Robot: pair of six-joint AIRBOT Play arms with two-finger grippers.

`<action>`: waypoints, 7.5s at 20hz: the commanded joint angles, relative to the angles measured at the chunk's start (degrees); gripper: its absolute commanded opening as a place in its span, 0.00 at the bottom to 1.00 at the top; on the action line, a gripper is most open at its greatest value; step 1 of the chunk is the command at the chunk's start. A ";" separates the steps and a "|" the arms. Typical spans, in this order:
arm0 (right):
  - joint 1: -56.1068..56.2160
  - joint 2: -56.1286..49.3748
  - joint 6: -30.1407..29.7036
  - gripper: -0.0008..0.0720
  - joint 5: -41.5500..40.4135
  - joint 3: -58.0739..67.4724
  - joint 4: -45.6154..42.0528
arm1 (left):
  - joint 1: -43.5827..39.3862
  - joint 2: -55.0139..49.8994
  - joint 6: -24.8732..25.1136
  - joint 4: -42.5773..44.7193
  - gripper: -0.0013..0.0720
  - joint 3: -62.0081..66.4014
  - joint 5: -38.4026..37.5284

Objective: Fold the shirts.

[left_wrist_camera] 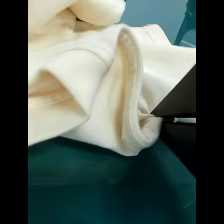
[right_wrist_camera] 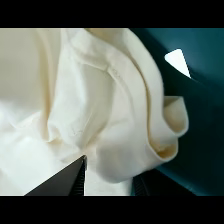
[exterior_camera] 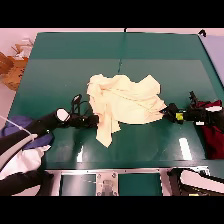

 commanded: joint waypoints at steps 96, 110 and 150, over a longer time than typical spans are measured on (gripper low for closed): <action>-31.58 3.08 0.81 0.53 15.72 3.10 -7.23 | 29.46 -19.28 19.74 5.49 0.06 23.98 -34.27; -16.44 -2.62 -3.21 0.46 1.66 -4.50 5.40 | 29.46 -19.28 19.67 5.03 0.06 23.98 -35.85; -0.59 11.21 -3.02 0.03 -10.40 23.12 9.94 | 29.14 -2.95 18.25 2.03 0.05 44.81 -23.45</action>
